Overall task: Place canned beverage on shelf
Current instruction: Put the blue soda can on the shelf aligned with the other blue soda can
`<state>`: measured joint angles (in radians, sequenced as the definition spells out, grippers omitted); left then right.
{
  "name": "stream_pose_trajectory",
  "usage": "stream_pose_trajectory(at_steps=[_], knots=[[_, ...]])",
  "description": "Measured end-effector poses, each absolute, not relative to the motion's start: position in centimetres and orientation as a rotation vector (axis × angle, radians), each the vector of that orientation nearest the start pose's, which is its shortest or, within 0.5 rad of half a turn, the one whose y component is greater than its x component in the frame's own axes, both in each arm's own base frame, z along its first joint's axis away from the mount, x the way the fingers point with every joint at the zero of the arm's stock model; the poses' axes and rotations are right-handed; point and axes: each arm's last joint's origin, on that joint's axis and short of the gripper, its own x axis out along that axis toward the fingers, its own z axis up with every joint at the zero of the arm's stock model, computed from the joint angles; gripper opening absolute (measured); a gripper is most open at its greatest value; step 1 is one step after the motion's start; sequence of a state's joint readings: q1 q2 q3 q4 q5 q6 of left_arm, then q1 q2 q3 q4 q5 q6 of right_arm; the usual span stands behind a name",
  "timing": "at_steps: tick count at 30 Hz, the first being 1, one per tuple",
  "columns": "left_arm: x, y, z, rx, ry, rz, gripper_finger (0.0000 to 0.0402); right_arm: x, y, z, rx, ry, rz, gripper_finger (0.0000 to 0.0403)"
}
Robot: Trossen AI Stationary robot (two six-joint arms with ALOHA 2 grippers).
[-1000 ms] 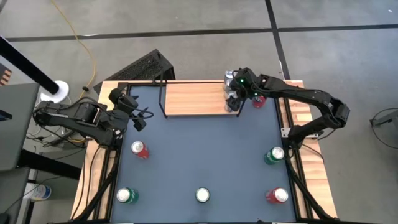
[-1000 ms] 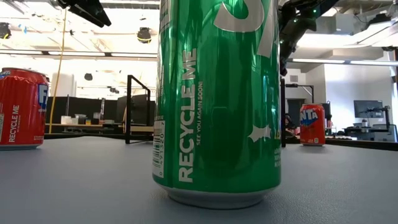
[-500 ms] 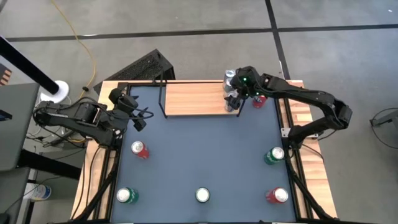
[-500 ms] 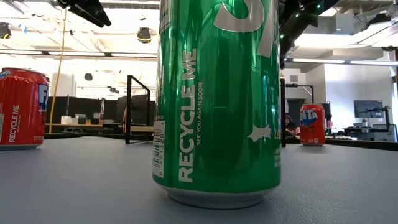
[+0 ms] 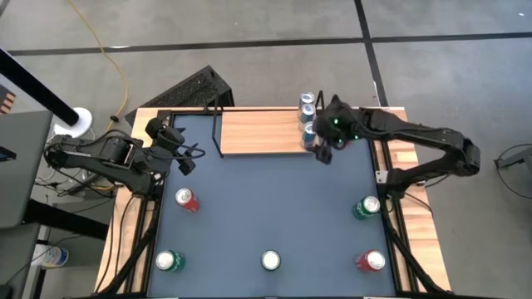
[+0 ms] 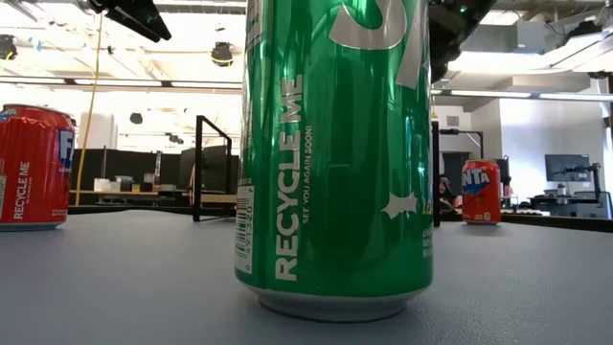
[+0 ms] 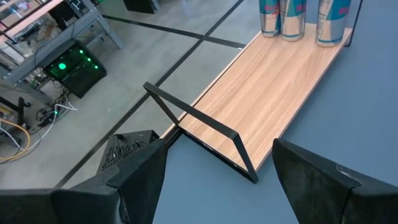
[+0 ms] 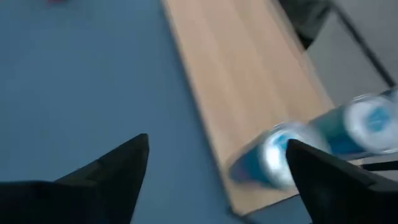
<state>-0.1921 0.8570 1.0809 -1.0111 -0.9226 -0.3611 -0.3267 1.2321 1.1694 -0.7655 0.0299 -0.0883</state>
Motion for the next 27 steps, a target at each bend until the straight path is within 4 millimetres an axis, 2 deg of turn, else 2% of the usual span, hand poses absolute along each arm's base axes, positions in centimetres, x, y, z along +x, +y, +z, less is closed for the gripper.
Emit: stream_pose_trajectory(at_steps=[3, 5, 10, 11, 19, 27], knots=[[13.5, -0.3, 35.6, 0.093, 0.543, 0.797, 0.0279, 23.7, -6.8, 32.1, 0.018, 0.876, -0.244, 0.0285], [13.5, -0.3, 35.6, 0.093, 0.543, 0.796, 0.0279, 23.5, -6.2, 31.8, 0.007, 0.922, -0.217, 0.0230], [13.5, -0.3, 35.5, 0.091, 0.545, 0.791, 0.0279, 23.3, -6.0, 30.5, -0.029, 1.000, -0.181, 0.0047], [13.5, -0.3, 35.5, 0.091, 0.546, 0.791, 0.0279, 23.2, -6.2, 30.2, -0.036, 1.009, -0.179, 0.0025], [13.5, -0.3, 35.5, 0.090, 0.546, 0.789, 0.0279, 23.2, -8.0, 28.8, -0.033, 0.967, -0.240, 0.0002], [13.5, -0.3, 35.6, 0.092, 0.543, 0.795, 0.0279, 23.2, -9.1, 29.0, -0.026, 0.919, -0.284, 0.0000]])
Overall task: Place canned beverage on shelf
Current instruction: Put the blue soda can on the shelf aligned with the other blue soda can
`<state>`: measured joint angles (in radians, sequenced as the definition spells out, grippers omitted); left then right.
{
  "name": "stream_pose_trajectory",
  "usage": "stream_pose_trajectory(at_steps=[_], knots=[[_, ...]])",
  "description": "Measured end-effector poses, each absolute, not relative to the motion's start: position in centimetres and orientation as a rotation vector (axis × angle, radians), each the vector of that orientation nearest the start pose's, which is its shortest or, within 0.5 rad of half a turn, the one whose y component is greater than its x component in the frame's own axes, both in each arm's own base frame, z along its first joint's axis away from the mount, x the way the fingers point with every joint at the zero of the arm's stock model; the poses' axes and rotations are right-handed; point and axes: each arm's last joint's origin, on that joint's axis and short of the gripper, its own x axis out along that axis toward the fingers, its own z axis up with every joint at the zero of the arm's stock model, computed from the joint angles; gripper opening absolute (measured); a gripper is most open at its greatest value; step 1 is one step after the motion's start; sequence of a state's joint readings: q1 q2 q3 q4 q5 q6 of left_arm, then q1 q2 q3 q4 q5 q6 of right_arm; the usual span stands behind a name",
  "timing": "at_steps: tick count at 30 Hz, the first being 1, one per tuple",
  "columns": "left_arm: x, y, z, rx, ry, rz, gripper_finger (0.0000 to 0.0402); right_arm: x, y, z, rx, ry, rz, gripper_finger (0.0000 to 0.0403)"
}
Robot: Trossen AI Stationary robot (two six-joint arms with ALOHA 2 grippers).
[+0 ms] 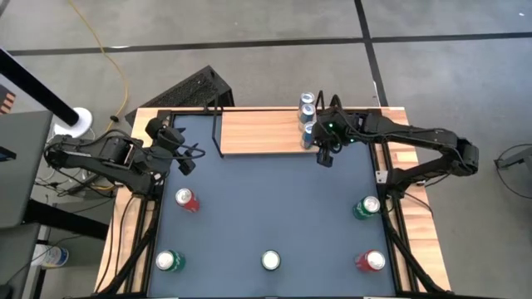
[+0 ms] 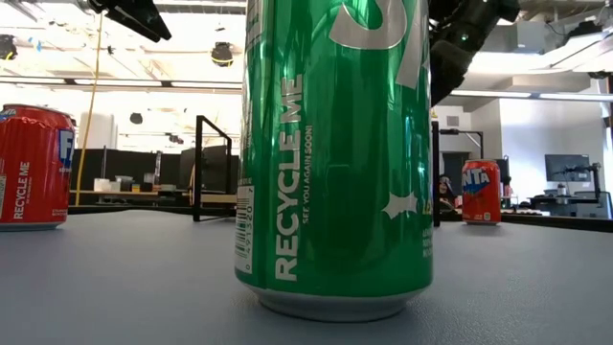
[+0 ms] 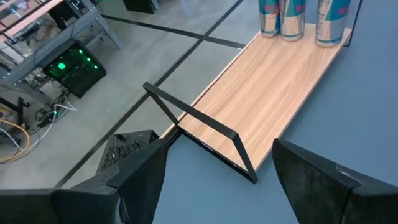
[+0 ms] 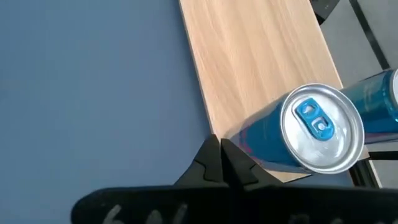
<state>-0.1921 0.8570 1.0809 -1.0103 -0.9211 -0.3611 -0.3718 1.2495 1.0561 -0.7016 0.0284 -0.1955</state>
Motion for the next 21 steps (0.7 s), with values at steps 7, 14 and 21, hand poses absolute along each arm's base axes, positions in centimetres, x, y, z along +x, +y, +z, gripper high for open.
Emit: stream_pose_trajectory(at_steps=[7, 14, 21], knots=[[13.5, -0.3, 35.6, 0.093, 0.543, 0.795, 0.0279, 23.8, -10.3, 28.0, -0.007, 0.949, -0.308, 0.0000], [13.5, -0.3, 35.6, 0.093, 0.543, 0.796, 0.0279, 24.4, -11.7, 26.5, -0.003, 1.008, -0.334, 0.0000], [13.5, -0.3, 35.6, 0.084, 0.540, 0.797, 0.0279, 24.6, -11.8, 26.7, -0.031, 0.982, -0.347, 0.0000]])
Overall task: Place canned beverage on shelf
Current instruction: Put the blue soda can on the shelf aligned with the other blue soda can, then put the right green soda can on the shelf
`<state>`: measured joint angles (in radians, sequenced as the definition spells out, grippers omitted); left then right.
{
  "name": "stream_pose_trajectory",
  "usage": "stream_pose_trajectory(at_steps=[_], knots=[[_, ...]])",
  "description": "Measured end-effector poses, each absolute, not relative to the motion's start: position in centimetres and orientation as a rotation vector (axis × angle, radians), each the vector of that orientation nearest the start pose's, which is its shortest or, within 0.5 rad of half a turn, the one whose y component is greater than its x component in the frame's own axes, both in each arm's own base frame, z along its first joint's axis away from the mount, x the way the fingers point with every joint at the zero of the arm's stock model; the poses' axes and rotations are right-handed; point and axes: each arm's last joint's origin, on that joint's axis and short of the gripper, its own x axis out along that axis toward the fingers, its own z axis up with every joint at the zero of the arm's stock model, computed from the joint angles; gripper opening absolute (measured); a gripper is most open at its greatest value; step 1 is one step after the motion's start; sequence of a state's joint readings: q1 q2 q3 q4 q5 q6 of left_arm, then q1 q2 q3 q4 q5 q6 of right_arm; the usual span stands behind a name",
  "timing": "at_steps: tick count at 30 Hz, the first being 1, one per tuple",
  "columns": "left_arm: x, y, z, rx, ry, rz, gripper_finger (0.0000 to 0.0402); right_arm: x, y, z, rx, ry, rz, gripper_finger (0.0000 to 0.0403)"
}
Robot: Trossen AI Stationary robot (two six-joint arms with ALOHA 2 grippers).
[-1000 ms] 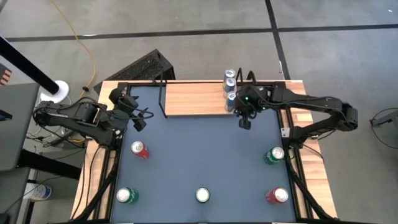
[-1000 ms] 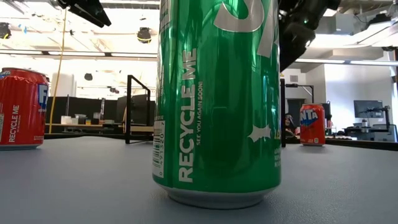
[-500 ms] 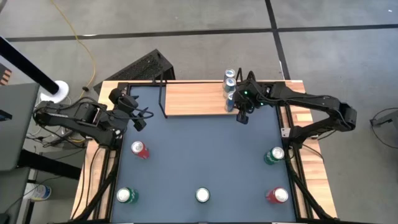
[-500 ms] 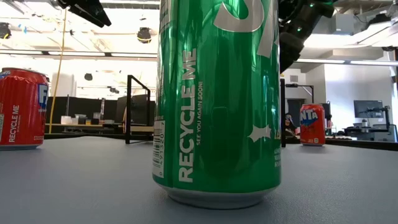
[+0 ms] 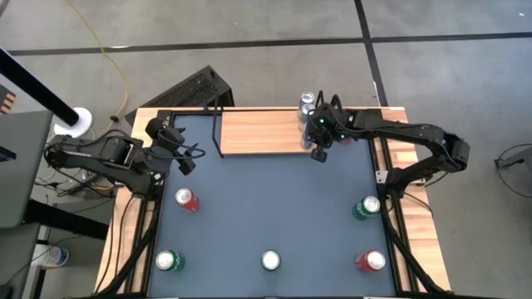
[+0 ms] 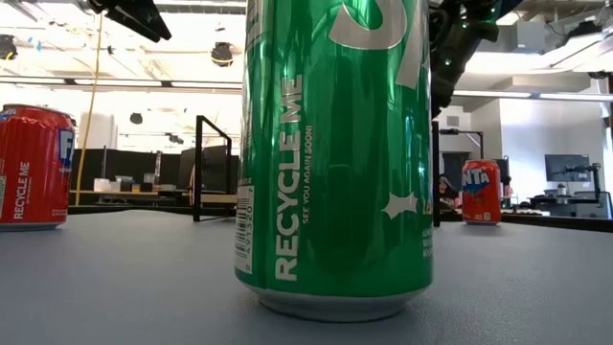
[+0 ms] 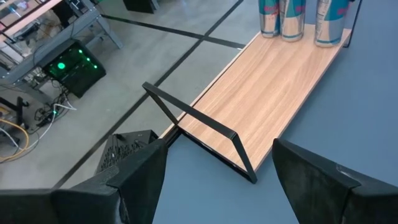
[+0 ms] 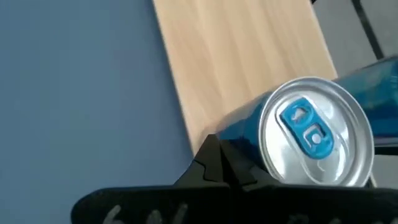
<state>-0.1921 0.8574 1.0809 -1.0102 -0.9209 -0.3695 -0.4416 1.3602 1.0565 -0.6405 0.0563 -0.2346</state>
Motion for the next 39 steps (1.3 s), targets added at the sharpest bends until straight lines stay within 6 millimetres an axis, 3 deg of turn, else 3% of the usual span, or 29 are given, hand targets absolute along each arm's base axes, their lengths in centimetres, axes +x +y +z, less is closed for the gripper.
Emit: stream_pose_trajectory(at_steps=[10, 15, 23, 26, 32, 39], knots=[[13.5, -0.3, 35.5, 0.087, 0.543, 0.792, 0.0279, 24.7, -11.4, 26.9, -0.033, 0.992, -0.311, 0.0000], [13.6, -0.3, 35.6, 0.067, 0.539, 0.775, 0.0279, 24.9, -9.5, 28.8, -0.008, 1.029, -0.256, 0.0000], [14.5, -1.1, 35.5, -0.131, 0.560, 0.555, 0.0279, 26.3, -3.1, 30.4, -0.098, 1.023, -0.045, 0.0000], [15.4, -1.9, 35.0, -0.182, 0.621, 0.424, 0.0279, 25.7, -0.5, 31.1, -0.126, 1.002, 0.030, 0.0000], [18.0, -5.1, 33.1, -0.094, 0.739, 0.306, 0.0279, 23.6, 4.5, 32.2, -0.174, 0.910, 0.089, 0.0000], [19.6, -9.0, 31.1, -0.001, 0.792, 0.235, 0.0279, 21.6, 9.1, 30.7, -0.198, 0.782, 0.096, 0.0000]])
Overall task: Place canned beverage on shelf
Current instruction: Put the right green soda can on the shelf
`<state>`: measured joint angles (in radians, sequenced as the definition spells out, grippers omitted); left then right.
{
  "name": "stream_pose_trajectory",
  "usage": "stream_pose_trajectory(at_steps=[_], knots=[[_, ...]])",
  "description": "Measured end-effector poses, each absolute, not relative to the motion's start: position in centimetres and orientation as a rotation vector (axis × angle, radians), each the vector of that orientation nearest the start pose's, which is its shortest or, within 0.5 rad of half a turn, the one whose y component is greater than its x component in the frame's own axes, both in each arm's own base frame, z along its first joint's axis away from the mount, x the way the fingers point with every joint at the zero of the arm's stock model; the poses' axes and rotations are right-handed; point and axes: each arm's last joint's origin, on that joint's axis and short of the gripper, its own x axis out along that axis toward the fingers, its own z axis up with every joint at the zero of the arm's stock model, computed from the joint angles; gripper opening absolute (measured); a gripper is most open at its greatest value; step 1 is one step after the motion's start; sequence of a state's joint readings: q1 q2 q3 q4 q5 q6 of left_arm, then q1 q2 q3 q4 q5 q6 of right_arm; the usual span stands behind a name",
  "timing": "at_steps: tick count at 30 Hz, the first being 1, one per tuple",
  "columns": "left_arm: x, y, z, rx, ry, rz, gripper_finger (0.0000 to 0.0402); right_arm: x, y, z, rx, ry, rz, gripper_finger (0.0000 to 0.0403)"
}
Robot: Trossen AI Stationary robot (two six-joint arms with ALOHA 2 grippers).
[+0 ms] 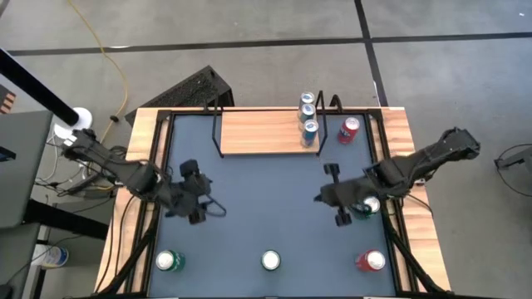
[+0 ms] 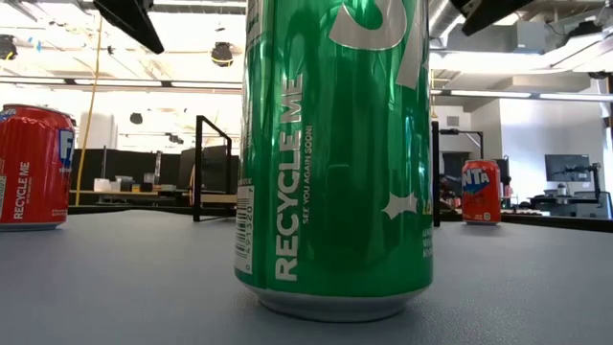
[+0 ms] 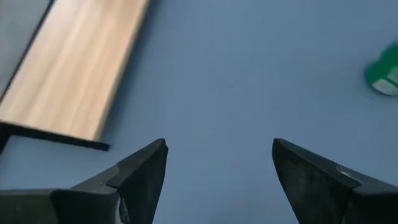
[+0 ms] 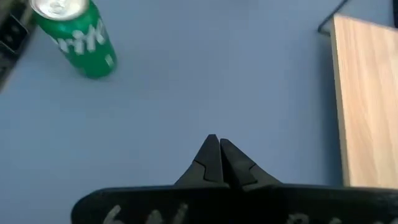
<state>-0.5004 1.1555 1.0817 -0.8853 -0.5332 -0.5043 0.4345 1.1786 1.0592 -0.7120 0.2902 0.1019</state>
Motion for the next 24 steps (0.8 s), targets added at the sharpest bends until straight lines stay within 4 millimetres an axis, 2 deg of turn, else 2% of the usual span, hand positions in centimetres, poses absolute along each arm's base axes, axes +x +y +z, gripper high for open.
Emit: stream_pose_trajectory(at_steps=[6, 10, 14, 17, 20, 24], knots=[[21.1, -13.8, 29.7, 0.156, 0.708, 0.109, 0.0279, 21.0, 12.1, 28.7, -0.239, 0.672, 0.137, 0.0000], [22.2, -16.6, 28.4, 0.258, 0.638, 0.083, 0.0279, 20.7, 13.0, 27.6, -0.235, 0.599, 0.093, 0.0000], [24.4, -19.3, 26.3, 0.383, 0.550, 0.088, 0.0279, 20.5, 13.5, 27.0, -0.211, 0.544, 0.027, 0.0000], [26.1, -20.9, 24.8, 0.445, 0.498, 0.058, 0.0279, 20.4, 13.6, 26.6, -0.177, 0.521, -0.007, 0.0000], [27.6, -21.9, 23.8, 0.437, 0.446, -0.009, 0.0279, 20.5, 13.6, 26.5, -0.133, 0.511, -0.021, 0.0000], [29.1, -22.8, 23.8, 0.398, 0.343, -0.194, 0.0279, 20.5, 13.6, 26.5, -0.100, 0.508, -0.033, 0.0000]])
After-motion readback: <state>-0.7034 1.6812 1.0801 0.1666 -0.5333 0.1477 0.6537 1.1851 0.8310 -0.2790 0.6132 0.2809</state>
